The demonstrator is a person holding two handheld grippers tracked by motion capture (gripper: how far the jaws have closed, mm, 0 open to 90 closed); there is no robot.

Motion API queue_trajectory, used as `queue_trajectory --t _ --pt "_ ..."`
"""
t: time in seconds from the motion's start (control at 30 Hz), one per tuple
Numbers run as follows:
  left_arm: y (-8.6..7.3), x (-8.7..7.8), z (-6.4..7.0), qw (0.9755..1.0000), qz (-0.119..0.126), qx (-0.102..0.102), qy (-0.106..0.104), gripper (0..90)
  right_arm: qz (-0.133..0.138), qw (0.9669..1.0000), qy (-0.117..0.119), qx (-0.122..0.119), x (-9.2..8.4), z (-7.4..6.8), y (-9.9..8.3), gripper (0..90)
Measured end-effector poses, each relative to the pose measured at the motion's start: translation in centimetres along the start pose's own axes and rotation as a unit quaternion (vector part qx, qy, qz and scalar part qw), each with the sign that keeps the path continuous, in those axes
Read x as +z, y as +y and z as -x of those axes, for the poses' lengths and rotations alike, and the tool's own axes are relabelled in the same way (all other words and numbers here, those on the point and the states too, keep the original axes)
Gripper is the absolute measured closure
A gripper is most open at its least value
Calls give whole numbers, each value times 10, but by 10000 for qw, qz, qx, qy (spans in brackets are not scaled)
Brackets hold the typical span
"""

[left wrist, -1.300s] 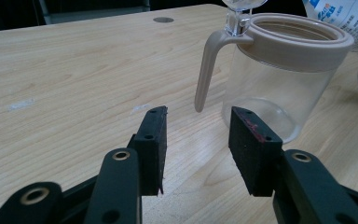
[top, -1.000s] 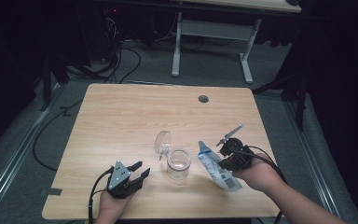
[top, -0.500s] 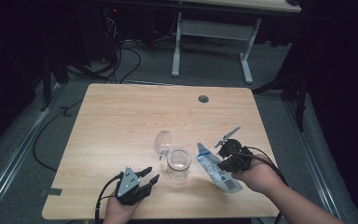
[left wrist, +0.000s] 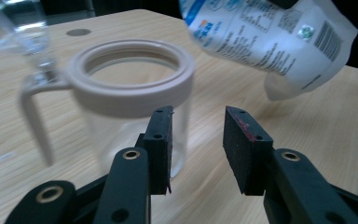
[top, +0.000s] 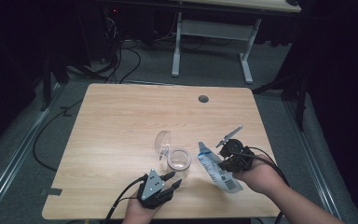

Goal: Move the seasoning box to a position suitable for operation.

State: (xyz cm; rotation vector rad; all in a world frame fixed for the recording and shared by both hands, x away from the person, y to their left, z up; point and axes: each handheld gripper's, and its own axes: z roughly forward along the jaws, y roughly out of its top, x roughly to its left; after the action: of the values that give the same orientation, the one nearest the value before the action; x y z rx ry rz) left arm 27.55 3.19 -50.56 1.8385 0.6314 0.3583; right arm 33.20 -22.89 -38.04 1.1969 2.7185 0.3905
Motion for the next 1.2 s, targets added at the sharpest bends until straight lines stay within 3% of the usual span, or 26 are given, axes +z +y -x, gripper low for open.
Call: queue_trajectory --t 0.23,0.5,0.73,0.87,1.2 --pt "11 18 17 9995 20 238 -205 633 -59 9999 -72 52 0 0 0 900" --pt "21 33 27 9987 104 303 -390 637 -21 9999 -93 60 -5 -1 2 900" --pt "12 31 30 9981 143 401 -455 617 4 9999 -76 77 -14 -9 8 900" --pt "7 31 28 9982 134 336 -485 596 9 10000 -70 21 -16 -13 12 900" --pt "0 36 34 9969 145 400 -661 503 22 10000 -67 26 -24 -25 21 900"
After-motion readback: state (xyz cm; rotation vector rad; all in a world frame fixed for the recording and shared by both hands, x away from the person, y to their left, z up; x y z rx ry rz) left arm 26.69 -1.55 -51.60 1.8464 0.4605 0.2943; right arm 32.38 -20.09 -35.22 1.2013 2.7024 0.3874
